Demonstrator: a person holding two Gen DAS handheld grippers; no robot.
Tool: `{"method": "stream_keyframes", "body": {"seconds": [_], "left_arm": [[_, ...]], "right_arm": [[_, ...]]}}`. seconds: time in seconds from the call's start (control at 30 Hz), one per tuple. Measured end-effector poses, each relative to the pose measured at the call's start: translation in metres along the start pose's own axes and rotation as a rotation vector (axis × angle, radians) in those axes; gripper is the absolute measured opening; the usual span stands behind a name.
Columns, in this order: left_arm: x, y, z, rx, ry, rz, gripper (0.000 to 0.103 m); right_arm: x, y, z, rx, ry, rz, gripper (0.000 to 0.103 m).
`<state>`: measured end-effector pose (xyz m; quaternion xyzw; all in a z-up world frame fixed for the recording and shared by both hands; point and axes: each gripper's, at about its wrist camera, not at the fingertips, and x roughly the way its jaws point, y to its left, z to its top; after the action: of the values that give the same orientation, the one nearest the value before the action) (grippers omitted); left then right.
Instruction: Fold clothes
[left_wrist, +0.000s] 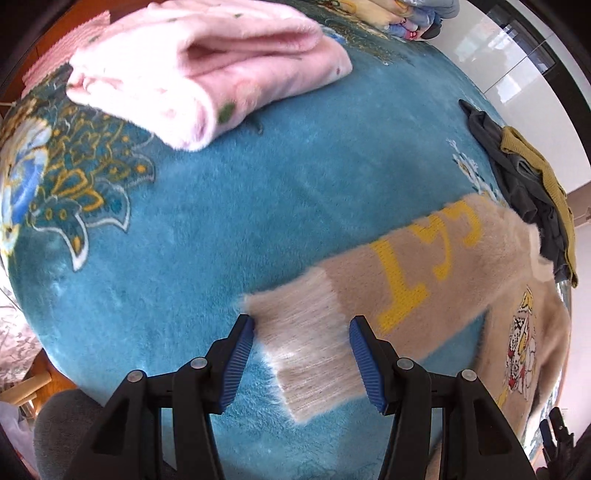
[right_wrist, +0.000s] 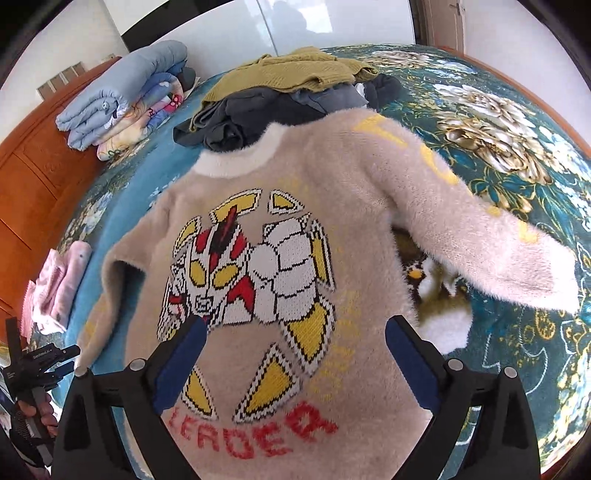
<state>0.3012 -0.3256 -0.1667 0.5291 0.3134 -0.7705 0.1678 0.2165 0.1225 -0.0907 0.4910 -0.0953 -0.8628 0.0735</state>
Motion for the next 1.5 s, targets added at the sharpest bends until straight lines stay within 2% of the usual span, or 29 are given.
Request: {"method": "stream_keyframes", "body": {"seconds": [0.1,0.23,0.3,0.4,0.47,0.67,0.8,1.17,1.3,1.5], "left_arm": [[0.001,-0.002,-0.001,0.033,0.009,0.001,0.056],[0.001,-0.008,-0.003,0.073,0.019,-0.005,0.022],[-0.001,-0.013,-0.003,0.097,0.018,-0.017,0.016],[-0.009,-0.02,0.002,0.13,-0.025,0.015,0.014],[-0.017,-0.023,0.012,0.164,-0.083,0.069,0.014],[-0.035,-0.031,0.069,0.352,-0.226,0.259,0.014],[-0.024,-0.042,0.105,0.428,-0.247,0.36,0.014],[-0.052,-0.057,0.065,0.338,-0.199,0.227,0.022],[-0.062,-0.062,0.05,0.304,-0.181,0.175,0.033],[-0.027,-0.091,-0.002,0.302,0.014,0.019,0.047]], "right_arm": [[0.0,0.005,-0.001,-0.005,0.003,-0.012,0.098],[0.002,0.012,-0.003,-0.003,0.017,-0.022,0.098],[0.003,0.015,-0.004,-0.004,0.023,-0.021,0.098],[0.004,0.017,-0.005,-0.008,0.03,-0.024,0.098],[0.004,0.016,-0.005,-0.007,0.035,-0.034,0.098],[-0.005,0.002,0.002,0.013,0.01,-0.065,0.098],[-0.009,-0.018,0.004,0.063,-0.003,-0.092,0.098],[-0.02,-0.071,-0.01,0.135,0.023,-0.107,0.098],[-0.017,-0.079,-0.02,0.134,0.059,-0.035,0.098],[-0.006,-0.086,-0.04,0.167,0.106,0.05,0.098]]}}
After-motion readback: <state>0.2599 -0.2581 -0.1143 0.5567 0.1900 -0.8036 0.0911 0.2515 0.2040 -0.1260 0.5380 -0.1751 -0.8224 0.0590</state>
